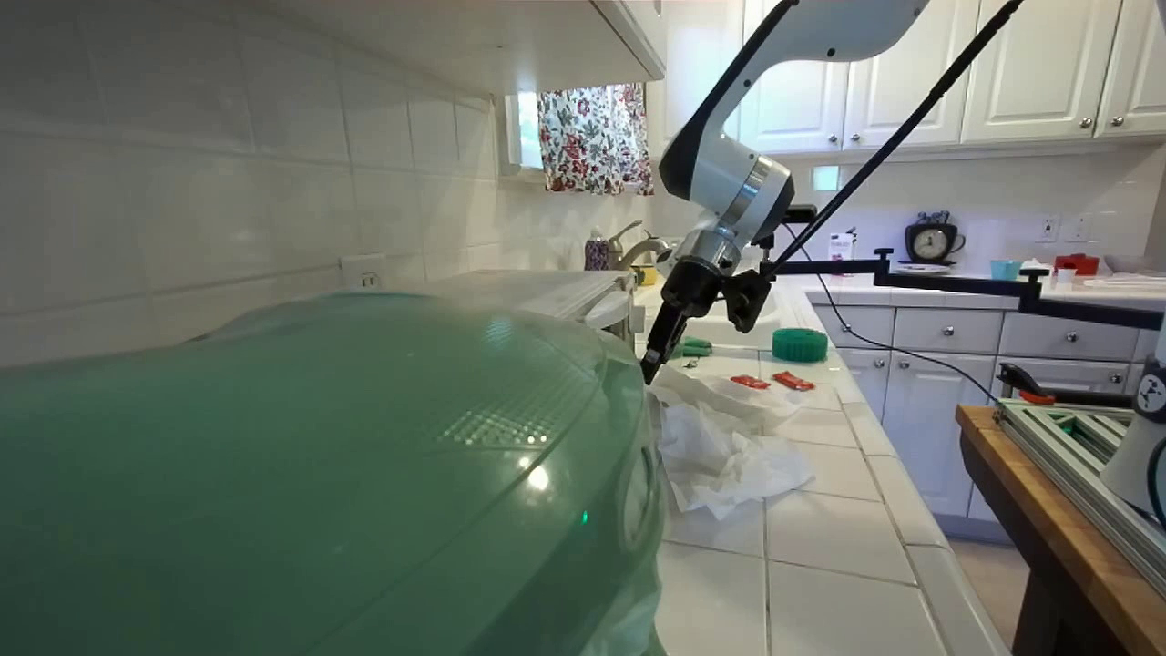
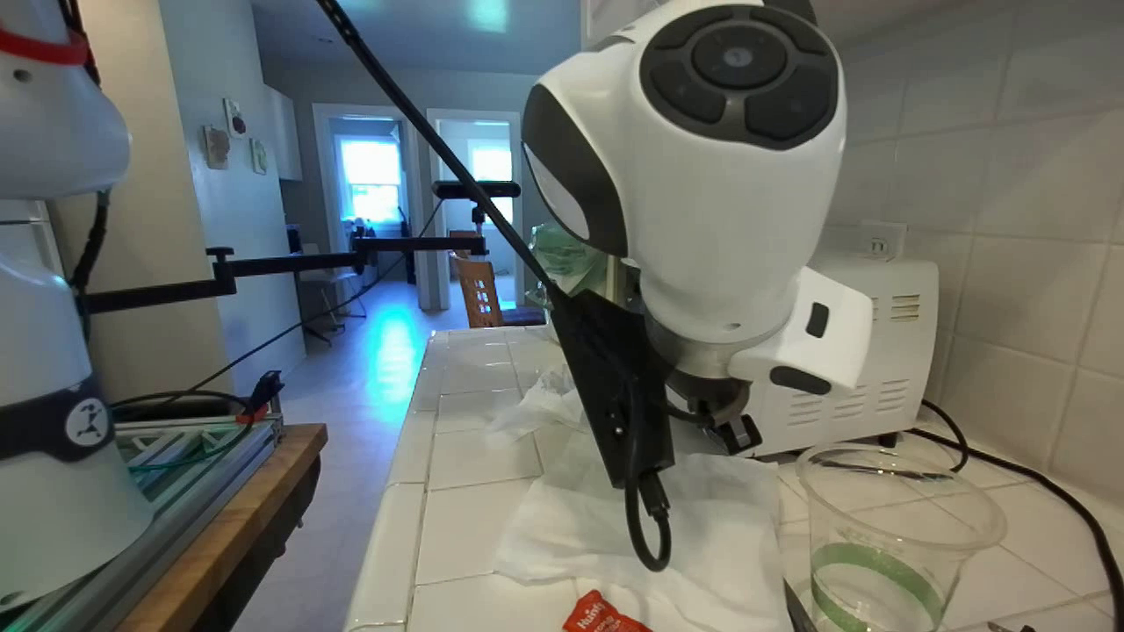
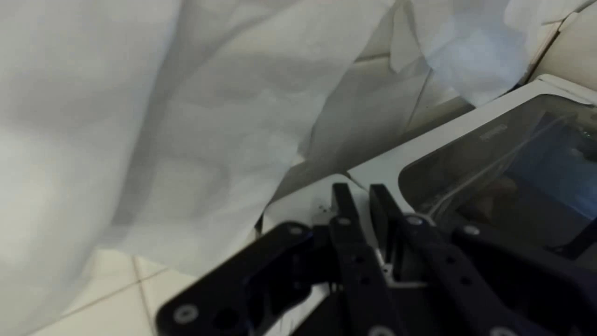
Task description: Turn the switch on the microwave
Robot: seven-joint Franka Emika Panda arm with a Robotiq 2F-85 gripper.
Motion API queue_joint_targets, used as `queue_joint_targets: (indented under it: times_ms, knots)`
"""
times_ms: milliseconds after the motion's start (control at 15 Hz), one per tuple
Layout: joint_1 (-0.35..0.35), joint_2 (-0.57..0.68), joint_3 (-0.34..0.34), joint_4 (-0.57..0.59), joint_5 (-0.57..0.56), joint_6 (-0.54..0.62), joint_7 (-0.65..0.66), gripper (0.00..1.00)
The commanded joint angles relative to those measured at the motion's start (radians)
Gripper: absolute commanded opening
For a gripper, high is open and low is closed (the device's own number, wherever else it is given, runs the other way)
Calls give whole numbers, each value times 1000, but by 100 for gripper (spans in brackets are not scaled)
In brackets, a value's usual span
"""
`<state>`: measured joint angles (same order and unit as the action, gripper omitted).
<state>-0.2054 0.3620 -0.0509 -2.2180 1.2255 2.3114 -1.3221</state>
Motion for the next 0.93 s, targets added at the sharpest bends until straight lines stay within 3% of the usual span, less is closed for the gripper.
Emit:
queue_joint_targets:
  times_ms: [0,133,200,267,533,800,867]
  knots:
    - [-14,34,-7,29,54,-95,-59,4]
    - [-12,41,-17,33,60,-117,-63,7]
    - [-7,38,-21,33,56,-115,-57,39]
    - [-1,34,-24,31,48,-112,-52,40]
    - [40,-17,-27,4,-11,-84,-16,68]
    - [105,-97,-28,-46,-158,10,93,98]
    - [124,-128,-28,-69,-219,33,149,100]
